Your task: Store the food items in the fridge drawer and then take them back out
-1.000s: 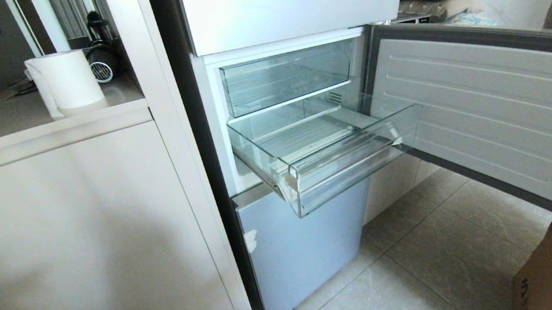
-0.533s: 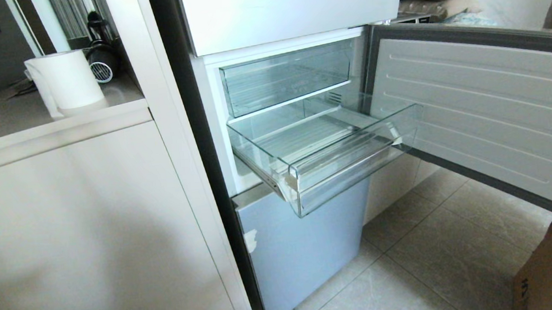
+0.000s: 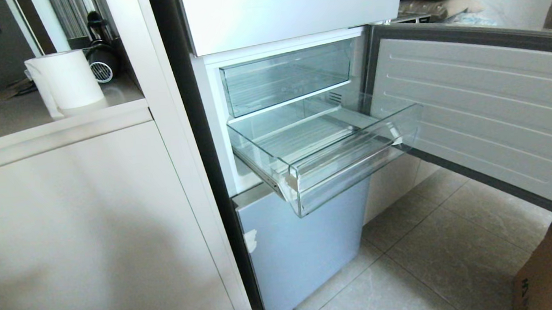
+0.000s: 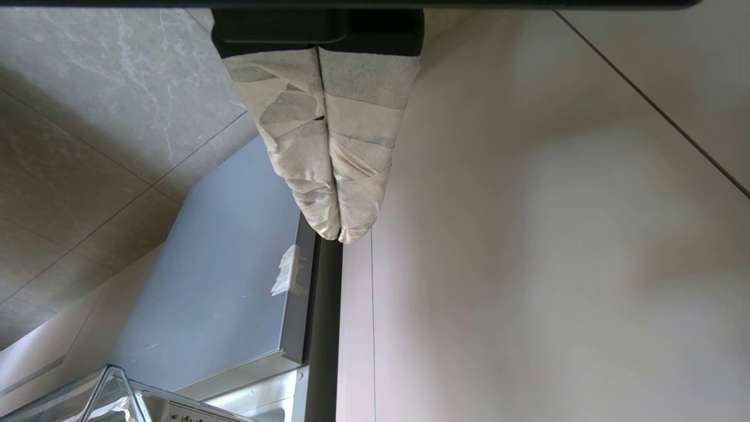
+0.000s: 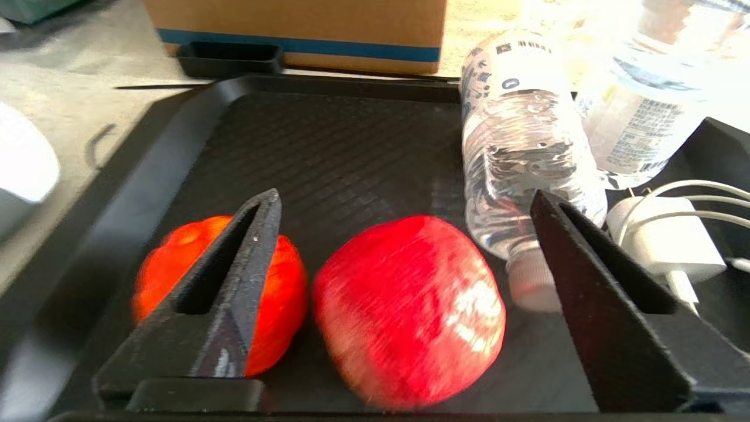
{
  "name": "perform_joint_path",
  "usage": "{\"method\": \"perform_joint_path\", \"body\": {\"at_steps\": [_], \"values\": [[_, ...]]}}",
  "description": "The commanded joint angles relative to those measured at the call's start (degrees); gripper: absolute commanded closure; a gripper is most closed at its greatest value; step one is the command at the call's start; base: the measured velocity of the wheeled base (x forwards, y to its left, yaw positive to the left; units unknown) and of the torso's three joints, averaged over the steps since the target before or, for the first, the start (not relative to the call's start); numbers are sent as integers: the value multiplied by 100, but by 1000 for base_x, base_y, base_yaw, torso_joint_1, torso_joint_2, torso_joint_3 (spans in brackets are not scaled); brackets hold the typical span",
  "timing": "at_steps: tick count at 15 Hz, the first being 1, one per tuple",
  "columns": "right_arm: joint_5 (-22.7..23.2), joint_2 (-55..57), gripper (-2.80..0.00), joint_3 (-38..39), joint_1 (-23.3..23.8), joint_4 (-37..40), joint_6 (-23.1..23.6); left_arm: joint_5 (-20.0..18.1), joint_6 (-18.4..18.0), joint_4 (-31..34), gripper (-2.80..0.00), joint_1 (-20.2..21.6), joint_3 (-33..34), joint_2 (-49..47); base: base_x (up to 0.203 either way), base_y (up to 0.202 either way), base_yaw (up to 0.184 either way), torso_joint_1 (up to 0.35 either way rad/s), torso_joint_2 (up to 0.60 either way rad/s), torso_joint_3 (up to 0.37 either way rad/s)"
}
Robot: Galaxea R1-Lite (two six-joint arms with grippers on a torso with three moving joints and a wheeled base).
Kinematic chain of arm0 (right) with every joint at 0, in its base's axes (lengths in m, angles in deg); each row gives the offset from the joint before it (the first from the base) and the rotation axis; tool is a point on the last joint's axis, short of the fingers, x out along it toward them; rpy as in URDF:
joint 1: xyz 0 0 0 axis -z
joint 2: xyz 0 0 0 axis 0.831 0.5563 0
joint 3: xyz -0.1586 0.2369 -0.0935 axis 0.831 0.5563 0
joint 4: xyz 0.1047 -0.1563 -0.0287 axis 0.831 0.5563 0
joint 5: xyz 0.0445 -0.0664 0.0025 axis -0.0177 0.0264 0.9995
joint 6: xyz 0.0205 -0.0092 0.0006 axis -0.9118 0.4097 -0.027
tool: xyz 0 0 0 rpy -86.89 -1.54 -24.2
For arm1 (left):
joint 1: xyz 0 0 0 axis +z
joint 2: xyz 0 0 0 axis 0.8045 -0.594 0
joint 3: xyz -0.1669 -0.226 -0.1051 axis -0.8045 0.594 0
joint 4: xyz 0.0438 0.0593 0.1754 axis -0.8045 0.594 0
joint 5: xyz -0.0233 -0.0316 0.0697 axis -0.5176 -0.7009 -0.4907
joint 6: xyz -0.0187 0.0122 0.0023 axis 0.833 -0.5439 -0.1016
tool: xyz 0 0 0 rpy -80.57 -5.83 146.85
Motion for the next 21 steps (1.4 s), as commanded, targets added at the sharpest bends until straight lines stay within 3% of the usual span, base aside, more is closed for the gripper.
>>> {"method": "perform_joint_path", "body": {"at_steps": [1, 14, 15, 21], "values": [[21, 374, -280, -236, -4, -24, 7, 1, 0, 4, 0, 2, 0, -8, 0, 0, 0, 0, 0, 0], [409, 804, -280, -277, -9, -6, 185, 1, 0, 4, 0, 2, 0, 0, 0, 0, 0, 0, 0, 0], [409, 802, 0, -277, -9, -6, 185, -2, 0, -3, 0, 2, 0, -5, 0, 0, 0, 0, 0, 0], [400, 696, 0, -247, -1, 11, 156, 1, 0, 4, 0, 2, 0, 1, 0, 0, 0, 0, 0, 0]]}}
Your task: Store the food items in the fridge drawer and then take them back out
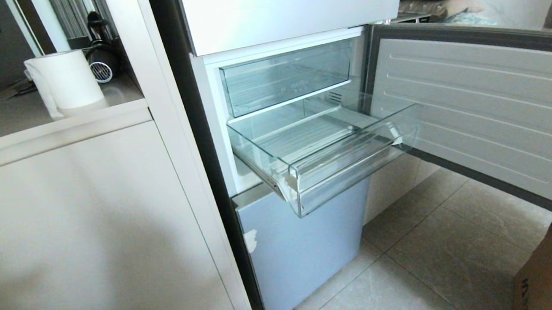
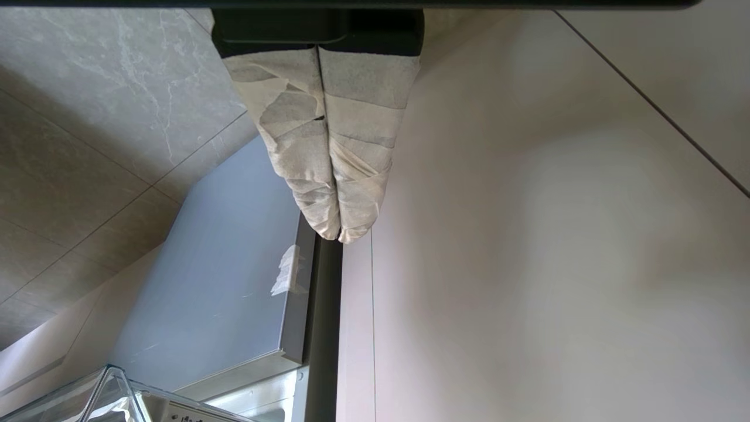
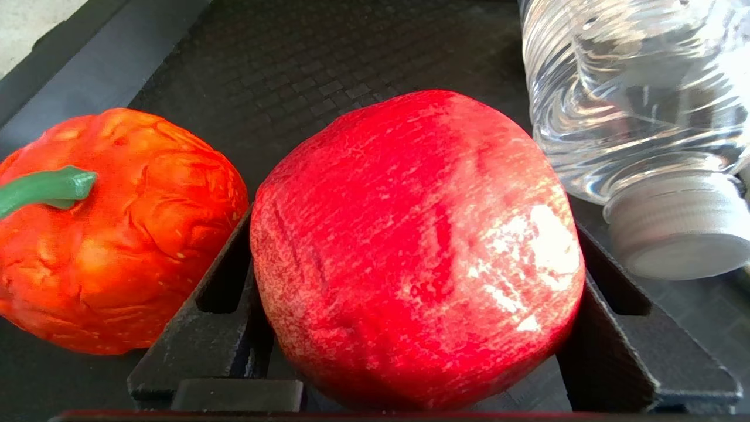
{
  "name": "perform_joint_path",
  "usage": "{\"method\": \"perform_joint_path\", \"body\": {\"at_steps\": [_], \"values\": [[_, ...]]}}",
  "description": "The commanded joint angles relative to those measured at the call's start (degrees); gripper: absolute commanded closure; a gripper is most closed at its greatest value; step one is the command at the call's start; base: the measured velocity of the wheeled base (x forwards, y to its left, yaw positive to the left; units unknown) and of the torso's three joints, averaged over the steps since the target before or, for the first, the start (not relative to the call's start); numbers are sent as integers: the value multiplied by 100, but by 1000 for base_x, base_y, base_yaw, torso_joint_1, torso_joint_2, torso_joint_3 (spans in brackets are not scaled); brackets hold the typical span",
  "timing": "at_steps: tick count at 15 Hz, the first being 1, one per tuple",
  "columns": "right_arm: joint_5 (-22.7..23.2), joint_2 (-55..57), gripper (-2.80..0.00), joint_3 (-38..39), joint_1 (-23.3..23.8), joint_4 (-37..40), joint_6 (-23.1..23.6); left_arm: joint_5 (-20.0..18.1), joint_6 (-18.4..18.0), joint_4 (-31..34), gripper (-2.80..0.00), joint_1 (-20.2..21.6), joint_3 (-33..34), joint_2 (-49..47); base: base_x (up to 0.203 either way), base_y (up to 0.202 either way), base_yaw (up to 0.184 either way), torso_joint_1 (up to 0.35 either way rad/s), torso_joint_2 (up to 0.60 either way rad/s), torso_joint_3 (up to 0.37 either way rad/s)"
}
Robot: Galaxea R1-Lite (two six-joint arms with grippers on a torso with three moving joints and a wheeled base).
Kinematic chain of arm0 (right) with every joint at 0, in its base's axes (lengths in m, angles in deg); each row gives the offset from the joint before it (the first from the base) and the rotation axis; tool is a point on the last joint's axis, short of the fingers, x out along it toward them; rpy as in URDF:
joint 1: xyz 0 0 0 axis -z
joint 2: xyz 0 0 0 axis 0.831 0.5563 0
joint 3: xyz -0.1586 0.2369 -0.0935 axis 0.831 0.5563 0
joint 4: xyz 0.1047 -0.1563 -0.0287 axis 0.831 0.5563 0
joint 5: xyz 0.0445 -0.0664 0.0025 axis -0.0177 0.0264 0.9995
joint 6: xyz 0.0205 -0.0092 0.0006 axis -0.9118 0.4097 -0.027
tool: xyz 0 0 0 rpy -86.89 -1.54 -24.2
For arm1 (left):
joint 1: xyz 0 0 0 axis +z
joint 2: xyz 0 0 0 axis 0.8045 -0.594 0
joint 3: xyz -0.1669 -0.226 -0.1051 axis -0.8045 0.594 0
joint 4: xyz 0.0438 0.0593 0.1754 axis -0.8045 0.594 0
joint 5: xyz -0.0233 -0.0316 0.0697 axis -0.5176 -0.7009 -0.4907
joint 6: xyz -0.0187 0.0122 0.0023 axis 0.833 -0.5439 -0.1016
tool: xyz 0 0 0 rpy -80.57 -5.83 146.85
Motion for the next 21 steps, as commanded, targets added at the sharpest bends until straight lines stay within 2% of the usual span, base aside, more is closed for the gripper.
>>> {"method": "perform_joint_path", "body": {"at_steps": [1, 4, 7, 11, 14, 16, 17, 19, 21], "values": [[9, -214, 0, 139, 9, -19, -11, 1, 0, -7, 0, 2, 0, -8, 0, 0, 0, 0, 0, 0], [11, -1045, 0, 756, 123, 110, -67, 1, 0, -5, 0, 2, 0, 0, 0, 0, 0, 0, 0, 0], [86, -2544, 0, 1836, 278, 630, -298, 1, 0, -7, 0, 2, 0, 1, 0, 0, 0, 0, 0, 0], [839, -4874, 0, 3966, 398, 1099, -614, -7, 0, -7, 0, -7, 0, 1, 0, 0, 0, 0, 0, 0], [1160, -6538, 0, 5309, 315, 1213, -671, -7, 0, -7, 0, -7, 0, -8, 0, 0, 0, 0, 0, 0], [1195, -7442, 0, 6144, -385, 1249, -696, -7, 0, -7, 0, -7, 0, 0, 0, 0, 0, 0, 0, 0], [1077, -7889, 0, 6500, -1047, 1264, -697, -7, 0, -7, 0, -7, 0, -6, 0, 0, 0, 0, 0, 0], [548, -8776, 0, 7023, -2586, 1354, -695, -7, 0, -7, 0, -7, 0, -5, 0, 0, 0, 0, 0, 0], [-286, -9999, 0, 7351, -4271, 1818, -640, -7, 0, -7, 0, -7, 0, -8, 0, 0, 0, 0, 0, 0]]}}
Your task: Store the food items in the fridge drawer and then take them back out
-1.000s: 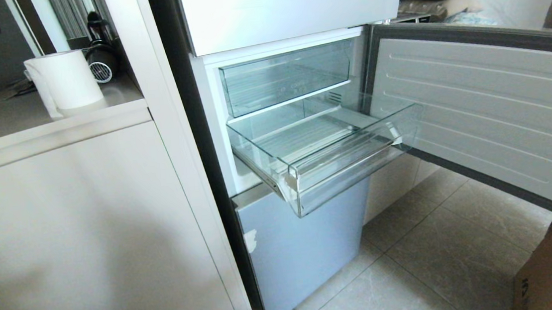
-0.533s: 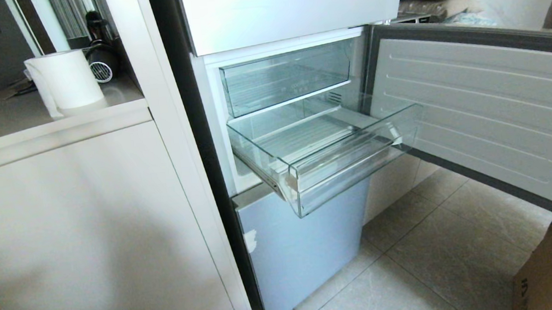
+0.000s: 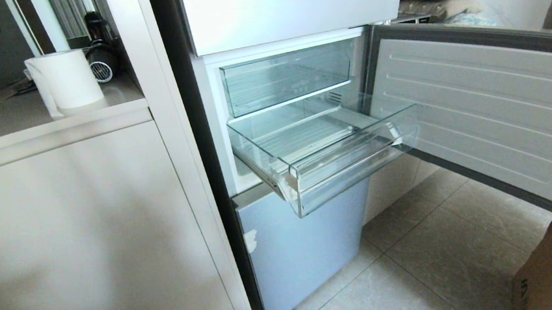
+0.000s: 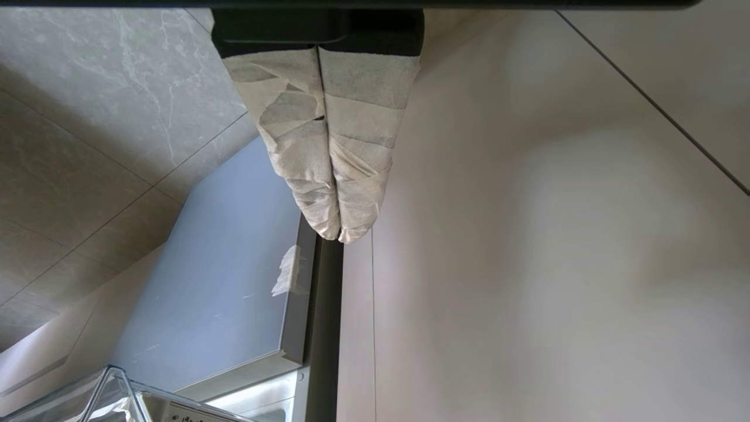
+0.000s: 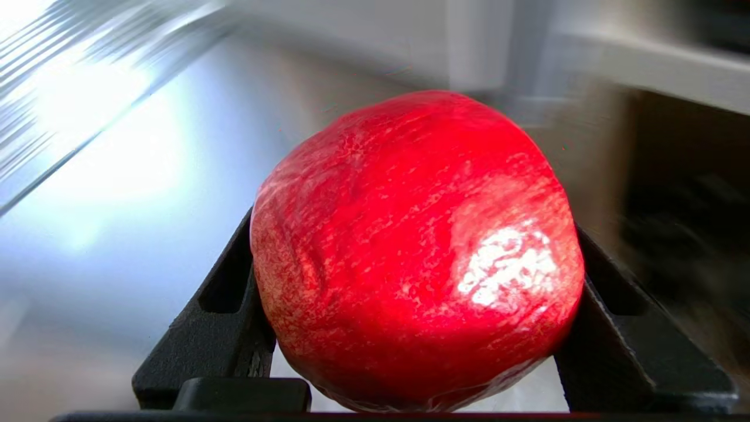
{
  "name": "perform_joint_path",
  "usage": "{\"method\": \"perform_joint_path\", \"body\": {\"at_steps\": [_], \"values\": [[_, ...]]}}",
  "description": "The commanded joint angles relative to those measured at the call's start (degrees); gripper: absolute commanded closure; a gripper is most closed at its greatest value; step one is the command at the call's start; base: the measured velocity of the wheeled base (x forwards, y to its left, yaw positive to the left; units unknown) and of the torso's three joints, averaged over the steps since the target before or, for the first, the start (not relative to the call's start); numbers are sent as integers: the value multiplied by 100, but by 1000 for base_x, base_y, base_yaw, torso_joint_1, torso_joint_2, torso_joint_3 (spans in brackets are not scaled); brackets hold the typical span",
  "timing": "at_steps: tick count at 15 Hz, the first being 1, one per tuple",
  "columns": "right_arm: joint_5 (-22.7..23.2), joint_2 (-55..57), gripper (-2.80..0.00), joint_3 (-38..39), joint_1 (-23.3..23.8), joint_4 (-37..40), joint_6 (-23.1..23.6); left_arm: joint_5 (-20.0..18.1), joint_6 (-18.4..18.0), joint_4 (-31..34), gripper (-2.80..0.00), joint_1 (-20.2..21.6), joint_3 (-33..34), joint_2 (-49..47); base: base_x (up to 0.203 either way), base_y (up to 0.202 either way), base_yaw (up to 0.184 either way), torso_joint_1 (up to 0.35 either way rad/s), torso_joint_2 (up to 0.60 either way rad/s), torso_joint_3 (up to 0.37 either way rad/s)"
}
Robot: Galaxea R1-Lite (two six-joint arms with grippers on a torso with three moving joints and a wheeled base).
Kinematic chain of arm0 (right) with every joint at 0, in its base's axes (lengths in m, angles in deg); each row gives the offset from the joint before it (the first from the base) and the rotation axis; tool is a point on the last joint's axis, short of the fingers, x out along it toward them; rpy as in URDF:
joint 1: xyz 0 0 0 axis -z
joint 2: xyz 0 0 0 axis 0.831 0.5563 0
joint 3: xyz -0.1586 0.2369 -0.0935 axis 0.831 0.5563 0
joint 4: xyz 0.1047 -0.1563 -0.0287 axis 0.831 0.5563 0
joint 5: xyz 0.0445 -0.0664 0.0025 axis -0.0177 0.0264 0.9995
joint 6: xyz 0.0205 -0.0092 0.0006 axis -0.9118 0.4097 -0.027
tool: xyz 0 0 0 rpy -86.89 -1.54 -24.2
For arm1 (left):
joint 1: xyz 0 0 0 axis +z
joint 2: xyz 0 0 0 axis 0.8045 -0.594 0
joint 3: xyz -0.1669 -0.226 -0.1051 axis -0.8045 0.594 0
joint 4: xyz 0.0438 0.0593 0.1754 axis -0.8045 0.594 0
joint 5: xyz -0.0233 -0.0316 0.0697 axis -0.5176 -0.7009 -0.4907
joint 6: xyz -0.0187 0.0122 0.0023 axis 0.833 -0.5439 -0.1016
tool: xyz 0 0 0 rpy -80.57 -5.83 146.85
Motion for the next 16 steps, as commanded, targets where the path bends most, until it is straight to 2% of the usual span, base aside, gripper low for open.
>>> {"method": "perform_joint_path", "body": {"at_steps": [1, 3, 5, 7, 8, 10, 16], "values": [[-854, -2039, 0, 367, -1887, 614, 129, 0, 0, -2, 0, 4, 0, -1, 0, 0, 0, 0, 0, 0], [-1606, -3485, 0, 498, -2998, 1734, 545, 0, 0, -2, 0, 4, 0, -8, 0, 0, 0, 0, 0, 0], [-2052, -4644, 0, 668, -3465, 2626, 951, 0, 0, -2, 0, 4, 0, -8, 0, 0, 0, 0, 0, 0], [-2327, -5276, 0, 943, -3729, 3037, 1022, 0, 0, -2, 0, 4, 0, 0, 0, 0, 0, 0, 0, 0], [-2396, -5317, 0, 1282, -3825, 2951, 889, 0, 0, -2, 0, 4, 0, -8, 0, 0, 0, 0, 0, 0], [-2400, -5285, 0, 1646, -3902, 2044, 711, 0, 0, -2, 0, 4, 0, -8, 0, 0, 0, 0, 0, 0], [-2401, -5270, 0, 1716, -3936, 2198, 583, 0, 0, -2, 0, 4, 0, -8, 0, 0, 0, 0, 0, 0]]}}
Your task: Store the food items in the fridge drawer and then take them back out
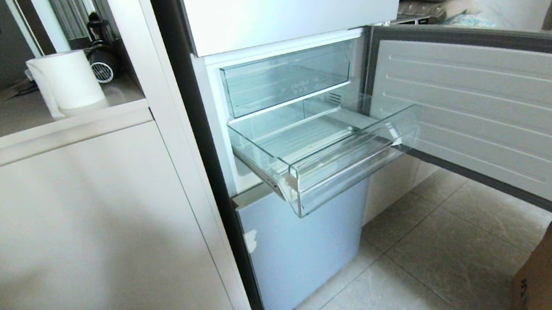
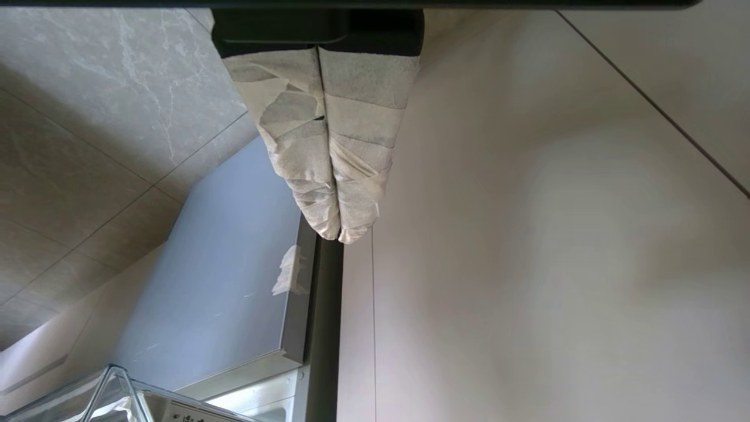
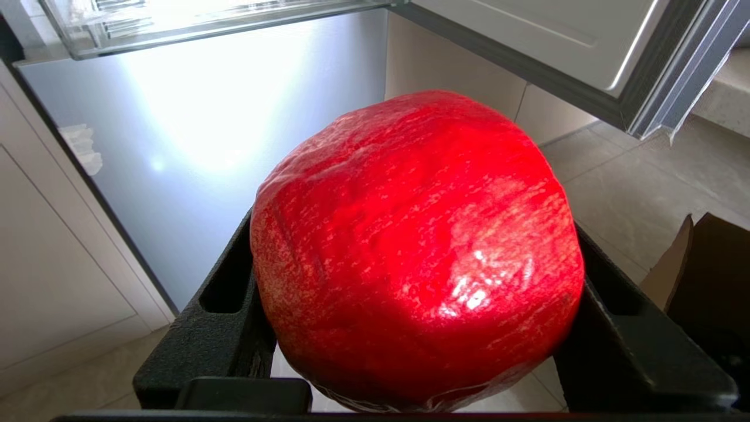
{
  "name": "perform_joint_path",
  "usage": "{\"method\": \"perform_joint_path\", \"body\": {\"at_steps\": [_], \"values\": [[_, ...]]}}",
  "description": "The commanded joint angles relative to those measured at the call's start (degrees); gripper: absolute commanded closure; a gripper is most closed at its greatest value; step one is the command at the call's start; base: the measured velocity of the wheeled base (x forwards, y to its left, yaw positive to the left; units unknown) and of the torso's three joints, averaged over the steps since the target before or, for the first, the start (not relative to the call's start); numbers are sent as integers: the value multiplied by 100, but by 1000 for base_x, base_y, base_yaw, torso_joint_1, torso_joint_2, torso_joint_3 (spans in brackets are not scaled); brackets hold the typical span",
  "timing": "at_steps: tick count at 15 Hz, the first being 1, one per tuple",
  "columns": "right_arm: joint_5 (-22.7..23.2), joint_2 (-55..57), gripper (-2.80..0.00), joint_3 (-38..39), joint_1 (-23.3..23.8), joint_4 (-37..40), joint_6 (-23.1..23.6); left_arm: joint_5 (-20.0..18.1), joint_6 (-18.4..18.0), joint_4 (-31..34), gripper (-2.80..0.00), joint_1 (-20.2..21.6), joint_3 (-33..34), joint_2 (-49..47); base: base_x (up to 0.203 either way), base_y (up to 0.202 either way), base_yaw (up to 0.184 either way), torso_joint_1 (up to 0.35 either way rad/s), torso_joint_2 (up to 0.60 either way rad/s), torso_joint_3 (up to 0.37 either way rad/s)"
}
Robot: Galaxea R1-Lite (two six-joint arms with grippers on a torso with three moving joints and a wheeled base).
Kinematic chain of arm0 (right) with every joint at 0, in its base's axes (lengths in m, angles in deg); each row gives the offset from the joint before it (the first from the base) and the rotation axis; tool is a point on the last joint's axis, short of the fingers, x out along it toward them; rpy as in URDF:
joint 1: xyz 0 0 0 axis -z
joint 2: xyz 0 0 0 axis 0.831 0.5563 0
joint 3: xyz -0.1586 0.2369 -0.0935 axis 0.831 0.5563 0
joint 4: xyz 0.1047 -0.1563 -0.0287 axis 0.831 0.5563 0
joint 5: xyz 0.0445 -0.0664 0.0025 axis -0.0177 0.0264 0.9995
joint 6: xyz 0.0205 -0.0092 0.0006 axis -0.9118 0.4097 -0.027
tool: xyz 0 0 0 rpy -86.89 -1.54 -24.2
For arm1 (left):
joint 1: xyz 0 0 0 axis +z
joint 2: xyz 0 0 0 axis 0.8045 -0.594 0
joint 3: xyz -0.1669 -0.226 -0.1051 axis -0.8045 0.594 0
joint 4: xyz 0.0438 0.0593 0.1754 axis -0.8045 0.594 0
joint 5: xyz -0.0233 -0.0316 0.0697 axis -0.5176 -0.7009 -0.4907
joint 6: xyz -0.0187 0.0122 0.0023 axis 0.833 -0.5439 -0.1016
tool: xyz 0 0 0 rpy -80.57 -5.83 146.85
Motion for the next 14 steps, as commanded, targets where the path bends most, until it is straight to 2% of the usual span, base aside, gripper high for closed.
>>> {"method": "perform_joint_path", "body": {"at_steps": [1, 9, 14], "values": [[1, -6, 0, 22, 3, 18, 5, 0, 0, -1, 0, 1, 0, -8, 0, 0, 0, 0, 0, 0], [1, -6, 0, 22, -5, 18, 5, 0, 0, -1, 0, 1, 0, -8, 0, 0, 0, 0, 0, 0], [1, -6, 0, 22, 3, 18, 5, 0, 0, -1, 0, 1, 0, -8, -1, -6, 158, 1, 3, 1]]}}
